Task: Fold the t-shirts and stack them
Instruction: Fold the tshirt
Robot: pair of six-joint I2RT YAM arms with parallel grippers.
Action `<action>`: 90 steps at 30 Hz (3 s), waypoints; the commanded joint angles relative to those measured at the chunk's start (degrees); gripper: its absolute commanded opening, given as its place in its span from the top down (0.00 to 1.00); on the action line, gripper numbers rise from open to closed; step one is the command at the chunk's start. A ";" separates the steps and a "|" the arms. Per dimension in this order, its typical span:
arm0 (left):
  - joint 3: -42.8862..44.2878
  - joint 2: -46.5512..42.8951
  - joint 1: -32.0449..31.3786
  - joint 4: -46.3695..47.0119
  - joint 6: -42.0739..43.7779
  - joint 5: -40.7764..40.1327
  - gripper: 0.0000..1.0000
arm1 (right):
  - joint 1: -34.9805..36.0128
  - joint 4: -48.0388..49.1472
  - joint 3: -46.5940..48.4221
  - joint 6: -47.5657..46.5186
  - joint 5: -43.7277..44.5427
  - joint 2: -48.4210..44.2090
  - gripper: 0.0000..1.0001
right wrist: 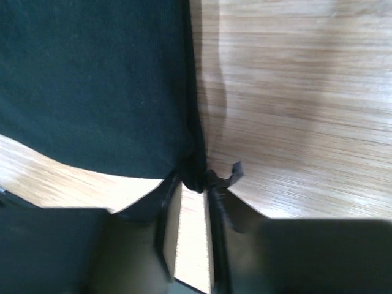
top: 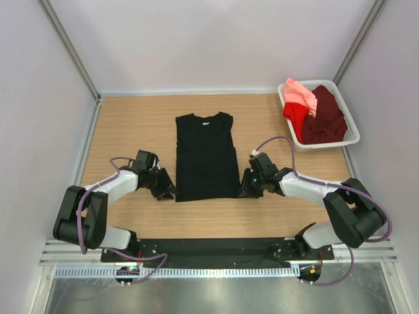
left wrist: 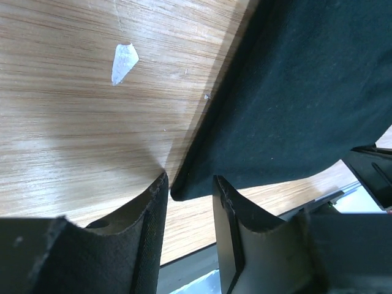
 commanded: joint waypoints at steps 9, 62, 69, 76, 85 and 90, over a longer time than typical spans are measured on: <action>-1.83 -3.82 -2.48 -3.42 -1.81 -6.97 0.62 | 0.58 0.58 -1.96 -0.21 1.69 -1.78 0.99; 36.39 -1.21 -8.55 -26.70 -4.02 -24.10 1.00 | 0.42 -32.02 31.95 -9.96 23.75 -7.87 0.99; 56.40 12.77 -5.65 -28.29 -1.12 -22.97 1.00 | -6.69 -29.39 43.38 -15.58 19.45 3.03 0.99; 71.88 26.66 -2.05 -28.47 1.00 -18.31 1.00 | -11.89 -26.76 55.41 -19.54 13.48 15.07 0.99; 83.77 40.90 2.26 -22.77 2.67 -13.48 1.00 | -13.21 -23.60 67.81 -21.48 11.01 29.94 0.99; 86.23 47.23 4.55 -13.02 3.28 -7.77 1.00 | -14.09 -21.75 73.53 -22.00 11.01 37.85 0.98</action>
